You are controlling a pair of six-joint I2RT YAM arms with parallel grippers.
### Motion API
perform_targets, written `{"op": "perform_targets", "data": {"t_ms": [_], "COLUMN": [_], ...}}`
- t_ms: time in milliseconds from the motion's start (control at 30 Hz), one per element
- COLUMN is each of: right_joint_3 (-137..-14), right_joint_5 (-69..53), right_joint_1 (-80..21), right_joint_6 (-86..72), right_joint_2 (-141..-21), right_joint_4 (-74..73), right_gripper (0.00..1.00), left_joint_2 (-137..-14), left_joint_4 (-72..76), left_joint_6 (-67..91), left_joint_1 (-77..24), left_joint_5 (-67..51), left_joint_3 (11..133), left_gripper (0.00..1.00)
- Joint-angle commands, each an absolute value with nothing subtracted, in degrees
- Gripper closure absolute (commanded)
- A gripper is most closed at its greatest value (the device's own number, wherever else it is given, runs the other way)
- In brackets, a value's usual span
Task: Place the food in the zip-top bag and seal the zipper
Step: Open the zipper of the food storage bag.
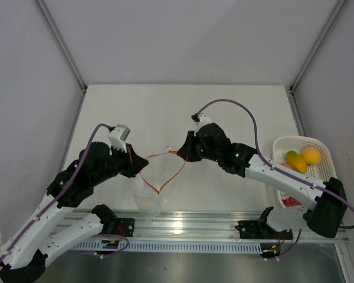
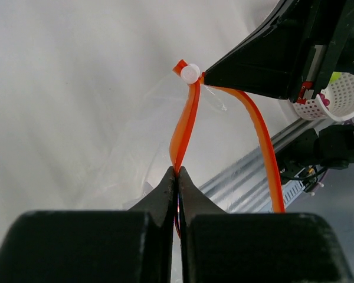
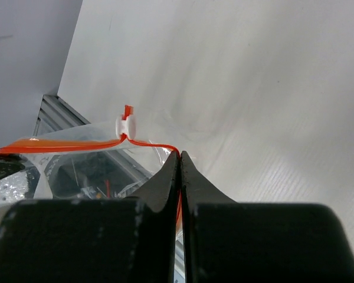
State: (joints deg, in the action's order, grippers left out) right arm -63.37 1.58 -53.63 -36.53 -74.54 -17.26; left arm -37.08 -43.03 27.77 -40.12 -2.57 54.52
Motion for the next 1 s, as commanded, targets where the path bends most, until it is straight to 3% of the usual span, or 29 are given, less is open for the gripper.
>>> {"op": "perform_targets", "data": {"t_ms": [0,33,67,133,233,500,567,967], "right_joint_3": [-62.49,-62.66,-63.28,-63.98,-64.77,-66.01,-65.83,-57.59], "right_joint_5": [2.46,2.72,3.33,3.6,4.83,12.99,14.76,21.88], "right_joint_1": [-52.47,-52.47,-52.56,-52.47,-52.65,-50.73,-48.44,-14.17], "right_joint_6": [-36.83,-36.48,-36.21,-35.95,-35.42,-36.38,-37.17,-42.1], "right_joint_2": [-74.09,-74.79,-74.97,-74.8,-72.44,-61.8,-58.47,-50.72], "right_joint_4": [-17.13,-17.83,-19.49,-21.61,-24.51,-36.28,-40.59,-54.84], "right_gripper": [0.99,0.96,0.83,0.74,0.45,0.23,0.03,0.01], "left_joint_2": [-37.35,-37.79,-38.31,-40.51,-43.5,-46.32,-47.37,-50.45], "left_joint_4": [-41.41,-40.53,-39.3,-36.67,-33.94,-28.13,-27.08,-24.08], "left_joint_6": [26.1,26.45,27.24,27.94,28.56,29.18,29.27,29.27], "left_joint_1": [-40.34,-40.34,-40.43,-40.43,-40.69,-40.87,-40.96,-41.4], "left_joint_5": [-3.86,-4.82,-5.97,-8.52,-9.4,-8.61,-9.23,-11.78], "left_joint_3": [56.16,55.73,54.59,53.53,52.3,49.4,49.13,48.96], "left_gripper": [0.99,0.99,0.99,0.99,0.99,0.99,0.99,0.99]}}
